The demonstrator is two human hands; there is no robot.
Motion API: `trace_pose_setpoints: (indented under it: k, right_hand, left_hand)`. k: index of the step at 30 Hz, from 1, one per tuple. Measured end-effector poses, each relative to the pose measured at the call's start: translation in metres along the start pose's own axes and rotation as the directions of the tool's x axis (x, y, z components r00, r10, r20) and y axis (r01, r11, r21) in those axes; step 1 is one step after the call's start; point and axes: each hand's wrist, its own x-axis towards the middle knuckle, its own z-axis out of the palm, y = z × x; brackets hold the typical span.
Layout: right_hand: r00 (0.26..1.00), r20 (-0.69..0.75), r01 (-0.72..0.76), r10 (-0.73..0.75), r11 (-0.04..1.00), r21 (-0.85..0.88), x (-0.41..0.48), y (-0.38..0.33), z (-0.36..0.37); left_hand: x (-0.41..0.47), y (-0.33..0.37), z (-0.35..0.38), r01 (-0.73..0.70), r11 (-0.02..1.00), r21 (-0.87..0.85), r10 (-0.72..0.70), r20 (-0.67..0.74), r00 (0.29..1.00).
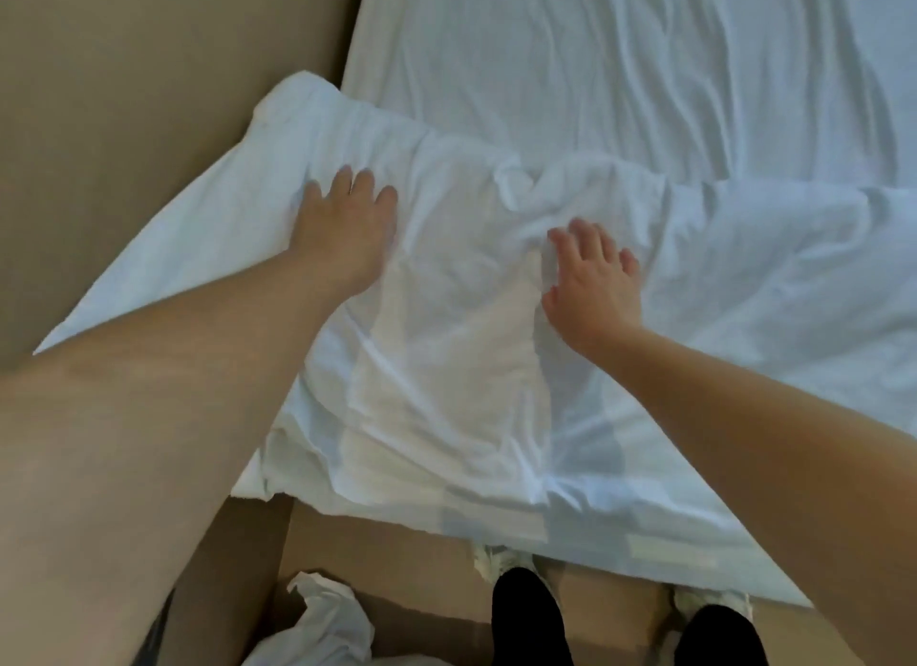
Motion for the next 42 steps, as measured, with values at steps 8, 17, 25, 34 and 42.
trace_pose_setpoints:
  k: [8,17,25,34,42]
  right_hand:
    - [0.963,0.187,-0.174,0.193,0.978,-0.112,0.099,0.051,0.024]
    - [0.986,0.043,-0.152,0.16,0.977,-0.15,0.097,0.069,0.009]
    - [0.985,0.013,-0.174,0.174,0.984,0.021,0.085,0.024,-0.048]
    - [0.983,-0.016,0.176,-0.18,0.973,-0.146,0.061,0.007,0.057]
    - [0.96,0.036,-0.259,0.277,0.929,-0.264,0.004,0.204,0.062]
  left_hand:
    - [0.134,-0.035,0.009,0.003,0.981,0.193,-0.019,0.08,0.997]
    - [0.106,-0.062,0.012,-0.056,0.959,0.279,0.028,0.104,0.994]
    - [0.068,-0.104,-0.099,0.159,0.727,0.668,-0.118,-0.106,0.987]
    - [0.055,0.054,0.059,0.07,0.997,-0.037,-0.071,-0.037,0.997]
    - [0.031,0.074,0.1,0.423,0.889,-0.174,-0.426,0.023,0.905]
